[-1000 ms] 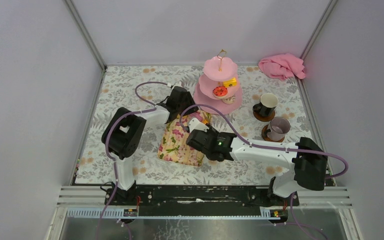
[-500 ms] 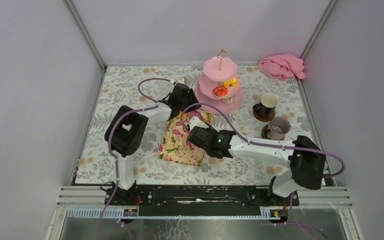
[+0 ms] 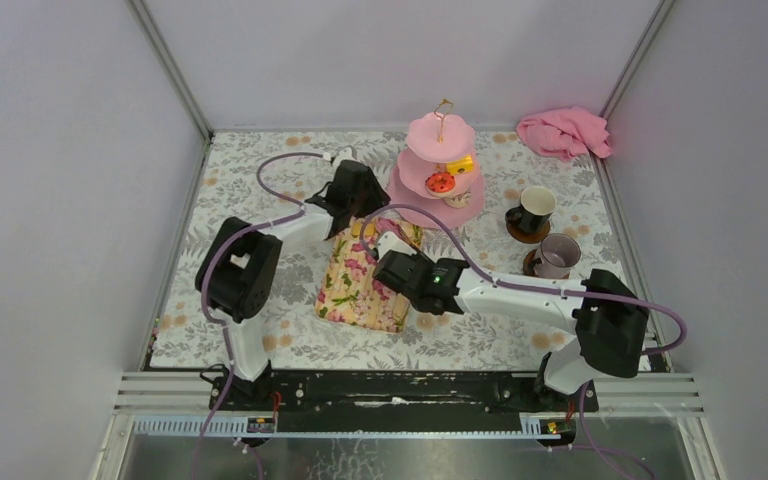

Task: Serve the afternoon tea
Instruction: Pick up the desert from the tray.

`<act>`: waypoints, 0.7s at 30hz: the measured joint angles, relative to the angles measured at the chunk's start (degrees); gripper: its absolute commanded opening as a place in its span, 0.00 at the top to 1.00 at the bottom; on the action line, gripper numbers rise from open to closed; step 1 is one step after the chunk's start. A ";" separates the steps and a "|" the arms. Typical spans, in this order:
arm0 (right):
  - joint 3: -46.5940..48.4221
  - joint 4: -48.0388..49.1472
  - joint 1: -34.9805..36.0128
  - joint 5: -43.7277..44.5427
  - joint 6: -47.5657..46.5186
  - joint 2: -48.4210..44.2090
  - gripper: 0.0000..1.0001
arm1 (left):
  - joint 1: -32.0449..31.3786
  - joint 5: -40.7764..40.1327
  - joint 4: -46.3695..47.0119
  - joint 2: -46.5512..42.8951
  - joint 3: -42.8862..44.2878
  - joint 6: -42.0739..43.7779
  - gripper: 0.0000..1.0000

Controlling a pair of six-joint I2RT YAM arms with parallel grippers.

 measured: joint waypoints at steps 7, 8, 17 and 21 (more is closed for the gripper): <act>0.72 0.31 0.00 0.09 -0.26 -0.39 0.95 | 1.99 -5.27 0.22 -7.37 -1.81 -2.21 0.49; 0.72 0.33 -0.02 0.07 -0.26 -0.63 0.95 | 2.23 -5.75 0.28 -8.04 -1.92 -2.38 0.49; 1.86 0.57 -0.02 0.02 -0.02 -4.24 0.98 | 2.95 -8.39 0.83 -10.95 -5.70 -3.76 0.49; 2.62 0.59 -0.02 -0.02 0.63 -5.49 0.99 | 3.08 -8.85 0.98 -12.13 -7.54 -4.52 0.49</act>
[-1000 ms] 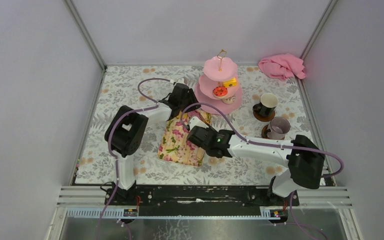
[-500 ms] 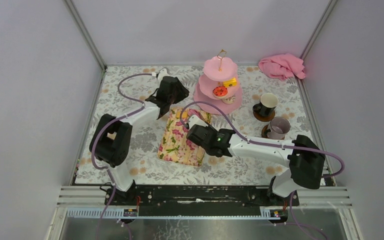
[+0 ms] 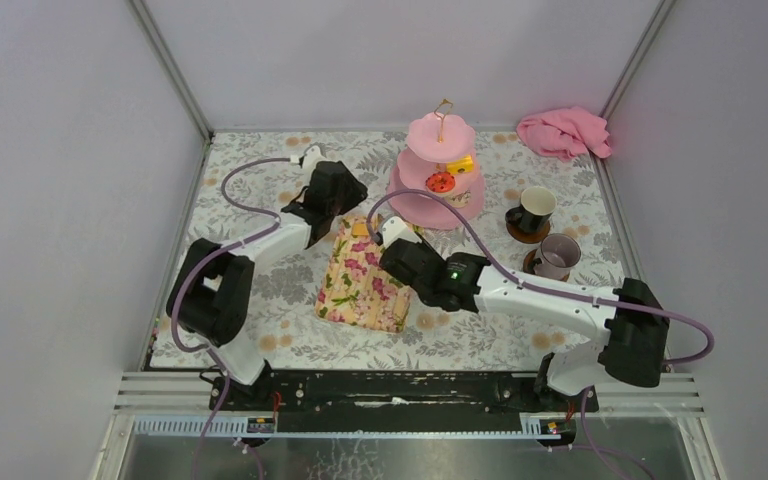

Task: Serve the afternoon tea
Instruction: Pick up the desert from the tray, then place the desert on the desert table.

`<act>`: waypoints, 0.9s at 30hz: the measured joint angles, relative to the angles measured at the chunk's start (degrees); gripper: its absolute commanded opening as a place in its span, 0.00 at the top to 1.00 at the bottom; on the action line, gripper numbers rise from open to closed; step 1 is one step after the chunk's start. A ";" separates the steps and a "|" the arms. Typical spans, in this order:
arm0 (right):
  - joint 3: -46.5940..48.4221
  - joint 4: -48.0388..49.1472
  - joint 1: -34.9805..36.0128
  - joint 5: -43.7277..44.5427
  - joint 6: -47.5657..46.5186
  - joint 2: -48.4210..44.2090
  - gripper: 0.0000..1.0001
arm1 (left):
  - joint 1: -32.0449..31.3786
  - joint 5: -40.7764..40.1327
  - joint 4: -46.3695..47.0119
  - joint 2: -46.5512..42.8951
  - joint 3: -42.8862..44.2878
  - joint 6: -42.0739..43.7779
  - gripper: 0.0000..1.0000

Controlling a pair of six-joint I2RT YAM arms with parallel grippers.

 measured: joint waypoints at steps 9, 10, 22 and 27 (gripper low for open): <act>4.24 -3.63 0.02 0.24 3.72 -5.22 0.99 | 0.22 -1.03 2.71 -5.22 -6.71 -2.69 0.49; 4.87 -3.98 0.02 0.35 4.13 -5.77 0.99 | 0.22 -1.07 2.95 -5.38 -6.84 -2.80 0.49; 10.10 -8.31 2.27 2.51 7.76 -7.54 1.00 | 0.24 -1.22 4.22 -7.37 -7.45 -2.80 0.49; 11.45 -9.92 2.80 3.78 8.57 -8.41 1.00 | 0.35 -1.20 4.24 -8.17 -7.98 -2.80 0.49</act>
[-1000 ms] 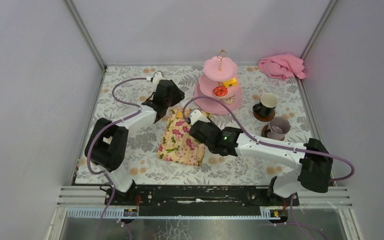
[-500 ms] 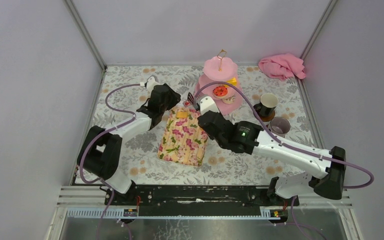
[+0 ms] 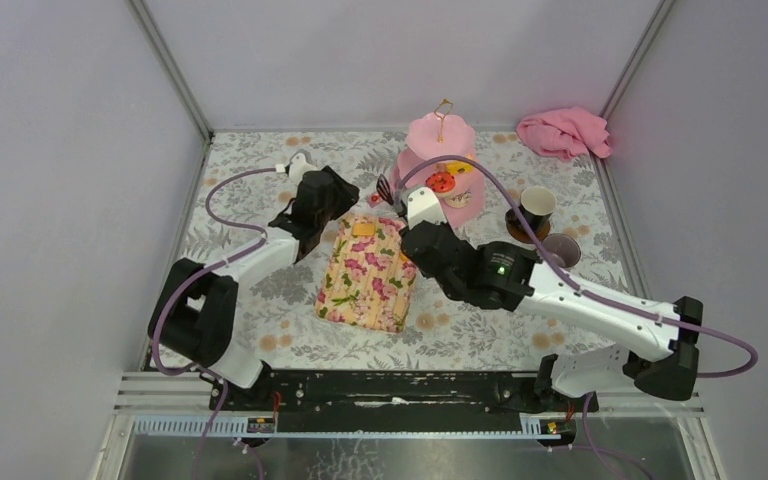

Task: Serve the afternoon tea
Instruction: Place the desert on the desert table.

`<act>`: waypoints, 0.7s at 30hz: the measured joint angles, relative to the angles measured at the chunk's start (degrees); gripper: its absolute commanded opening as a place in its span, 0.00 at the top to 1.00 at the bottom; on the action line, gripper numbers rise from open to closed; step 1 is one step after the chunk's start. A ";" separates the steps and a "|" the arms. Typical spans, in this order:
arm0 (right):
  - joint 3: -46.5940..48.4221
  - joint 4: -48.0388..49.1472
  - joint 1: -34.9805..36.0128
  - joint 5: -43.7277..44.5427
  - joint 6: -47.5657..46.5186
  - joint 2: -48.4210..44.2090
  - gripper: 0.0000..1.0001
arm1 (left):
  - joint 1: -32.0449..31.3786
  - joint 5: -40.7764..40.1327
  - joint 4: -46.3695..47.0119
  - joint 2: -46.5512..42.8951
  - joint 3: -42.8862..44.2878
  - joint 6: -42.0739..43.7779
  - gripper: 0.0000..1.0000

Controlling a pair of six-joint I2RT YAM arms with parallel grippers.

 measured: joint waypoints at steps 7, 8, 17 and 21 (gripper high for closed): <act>3.74 -0.35 0.09 2.86 0.63 -5.01 1.00 | 0.42 0.00 -0.04 -0.33 -1.27 0.00 0.49; 4.07 -0.31 0.09 3.45 0.63 -5.75 1.00 | 0.44 0.00 -0.07 -0.35 -1.40 0.00 0.49; 4.66 2.80 0.11 10.32 -1.40 -7.45 1.00 | 0.63 0.07 -0.04 -0.35 -1.49 0.02 0.49; 4.96 5.92 0.09 13.99 -3.91 -6.75 1.00 | 0.63 0.20 -0.04 -0.35 -1.51 0.02 0.49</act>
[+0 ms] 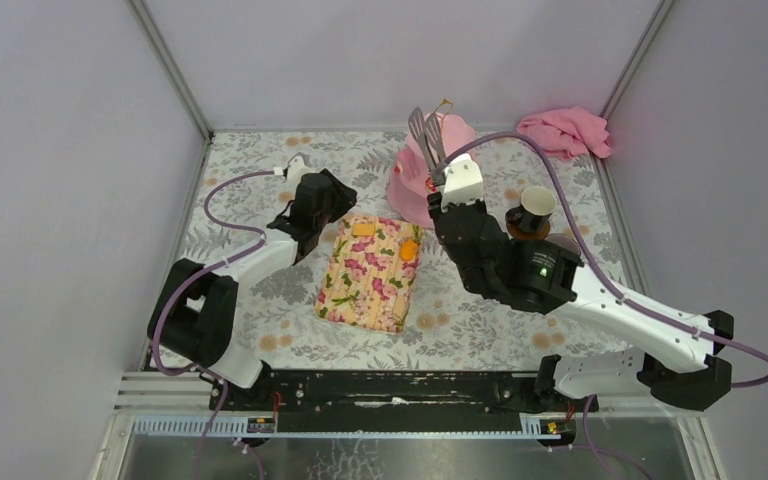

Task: Serve the afternoon tea
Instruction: Place the desert on the desert table.

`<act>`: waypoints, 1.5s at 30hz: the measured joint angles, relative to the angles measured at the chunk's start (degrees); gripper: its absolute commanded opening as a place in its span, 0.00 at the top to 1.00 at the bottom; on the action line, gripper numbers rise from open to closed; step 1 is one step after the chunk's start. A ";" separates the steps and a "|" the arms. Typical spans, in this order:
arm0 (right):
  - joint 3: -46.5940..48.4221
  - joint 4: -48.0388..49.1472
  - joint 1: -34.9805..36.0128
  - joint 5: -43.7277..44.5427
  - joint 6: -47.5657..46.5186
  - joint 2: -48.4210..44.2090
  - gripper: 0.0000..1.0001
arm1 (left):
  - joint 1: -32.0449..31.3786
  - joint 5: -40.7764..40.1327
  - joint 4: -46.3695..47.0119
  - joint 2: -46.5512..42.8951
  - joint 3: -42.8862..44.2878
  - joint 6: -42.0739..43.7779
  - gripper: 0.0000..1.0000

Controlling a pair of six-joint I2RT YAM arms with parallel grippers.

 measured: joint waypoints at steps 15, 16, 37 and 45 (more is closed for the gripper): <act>-0.83 5.20 -3.04 2.91 -3.39 5.79 0.96 | 0.44 0.57 0.42 0.22 -0.31 0.02 0.49; -1.31 4.94 -3.04 2.71 -3.10 5.35 0.96 | 0.48 0.59 0.44 0.39 -0.28 0.02 0.49; -5.07 -4.07 1.57 -3.39 4.63 4.81 0.84 | 1.18 1.55 -0.17 2.43 -0.20 0.94 0.49; -13.03 -5.97 1.75 -9.64 10.71 4.44 0.81 | 1.49 3.04 -0.28 3.58 -0.22 0.96 0.49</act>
